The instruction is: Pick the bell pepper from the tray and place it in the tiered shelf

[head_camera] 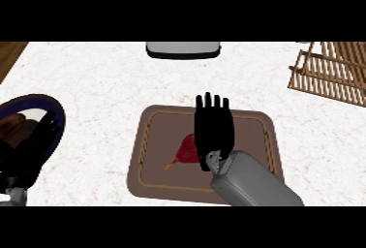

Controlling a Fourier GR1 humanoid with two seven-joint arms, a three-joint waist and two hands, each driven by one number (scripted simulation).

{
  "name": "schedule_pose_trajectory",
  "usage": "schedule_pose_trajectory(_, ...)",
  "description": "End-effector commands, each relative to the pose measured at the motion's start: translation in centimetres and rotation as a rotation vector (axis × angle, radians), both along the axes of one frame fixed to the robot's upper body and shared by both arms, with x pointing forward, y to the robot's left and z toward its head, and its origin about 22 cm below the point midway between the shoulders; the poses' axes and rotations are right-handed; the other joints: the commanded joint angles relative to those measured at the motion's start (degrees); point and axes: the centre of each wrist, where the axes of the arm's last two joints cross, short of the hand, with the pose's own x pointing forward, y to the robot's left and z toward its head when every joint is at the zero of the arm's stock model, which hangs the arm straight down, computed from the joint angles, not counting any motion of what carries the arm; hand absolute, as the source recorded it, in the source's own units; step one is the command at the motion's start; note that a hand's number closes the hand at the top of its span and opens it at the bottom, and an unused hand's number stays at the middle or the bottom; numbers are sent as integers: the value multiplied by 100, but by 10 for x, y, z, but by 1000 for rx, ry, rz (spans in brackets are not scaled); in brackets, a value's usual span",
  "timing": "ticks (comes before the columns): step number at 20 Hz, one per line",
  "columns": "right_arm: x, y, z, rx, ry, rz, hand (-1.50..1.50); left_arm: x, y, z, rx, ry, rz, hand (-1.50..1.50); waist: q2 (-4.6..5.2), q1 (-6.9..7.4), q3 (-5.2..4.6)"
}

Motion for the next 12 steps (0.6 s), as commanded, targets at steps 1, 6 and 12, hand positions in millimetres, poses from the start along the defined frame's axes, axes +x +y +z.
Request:
schedule_pose_trajectory(1, 6, -10, -2, -105, 48, -102, -150, -7, 2, 1, 7, 4, -7, 0, 4, 24, 4)
schedule_pose_trajectory(6, 13, -4, -9, -143, 55, -118, -150, -1, -7, -5, -21, 4, 7, 0, 12, 21, 2)
schedule_pose_trajectory(12, 28, -29, -21, -109, 19, -91, -150, -7, 8, -2, -4, -8, -12, 0, 15, 33, 4)
